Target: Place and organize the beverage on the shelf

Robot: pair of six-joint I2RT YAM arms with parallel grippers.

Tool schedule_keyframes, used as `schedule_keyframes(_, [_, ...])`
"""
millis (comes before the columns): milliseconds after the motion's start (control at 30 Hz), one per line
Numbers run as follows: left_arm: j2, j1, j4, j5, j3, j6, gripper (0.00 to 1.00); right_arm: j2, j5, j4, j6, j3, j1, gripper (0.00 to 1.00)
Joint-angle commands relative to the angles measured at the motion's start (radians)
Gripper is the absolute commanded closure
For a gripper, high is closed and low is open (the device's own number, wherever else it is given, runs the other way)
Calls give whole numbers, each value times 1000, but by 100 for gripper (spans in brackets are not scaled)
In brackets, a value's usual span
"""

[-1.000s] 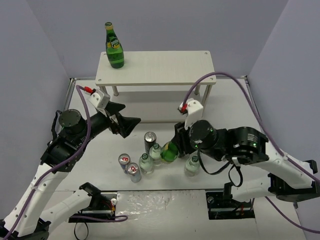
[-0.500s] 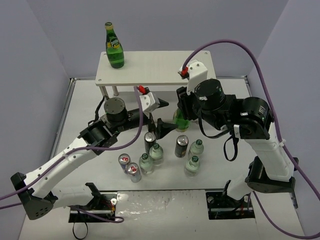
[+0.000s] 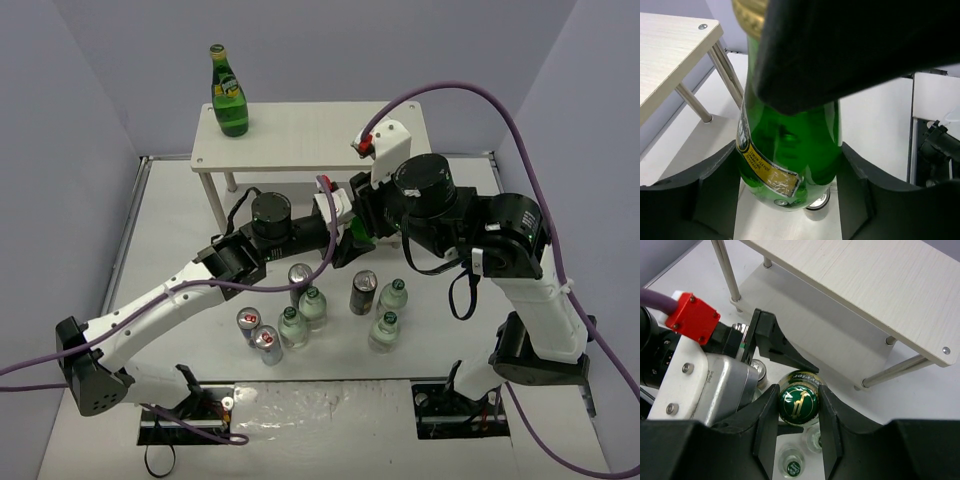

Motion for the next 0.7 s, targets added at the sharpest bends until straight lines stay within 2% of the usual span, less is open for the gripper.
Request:
schedule_keyframes(0, [-12, -13, 85, -13, 58, 12, 71, -17, -4, 162, -7, 42, -2, 100])
schedule_keyframes(100, [-21, -30, 93, -51, 69, 1, 97, -29, 2, 191, 9, 7, -5, 100])
schedule_keyframes(167, [-32, -42, 104, -105, 73, -8, 98, -42, 22, 226, 21, -34, -8, 100])
schedule_keyframes(200, [-41, -45, 104, -131, 76, -12, 98, -60, 31, 241, 27, -53, -8, 84])
schedule_keyframes(233, [-44, -47, 87, -193, 96, -25, 98, -69, 60, 267, 32, -89, -9, 73])
schedule_keyframes(267, [-47, -47, 73, -230, 112, -28, 98, -77, 73, 275, 36, -102, -9, 70])
schedule_keyframes(333, [-55, -47, 21, -319, 159, -28, 97, -91, 91, 280, 39, -114, -16, 54])
schedule_keyframes(467, [-84, -45, -52, -447, 219, -31, 97, -108, 139, 292, 46, -133, -19, 33])
schedule_keyframes(500, [-92, -45, -71, -461, 236, -31, 97, -117, 152, 295, 47, -140, -19, 17])
schedule_keyframes(533, [-95, -47, -118, -502, 279, -36, 98, -130, 151, 309, 49, -150, -19, 9])
schedule_keyframes(633, [-93, -45, -200, -585, 337, -45, 97, -155, 157, 332, 53, -188, -19, 0])
schedule_keyframes(667, [-81, -44, -223, -663, 386, -45, 97, -173, 162, 338, 53, -197, -19, 0])
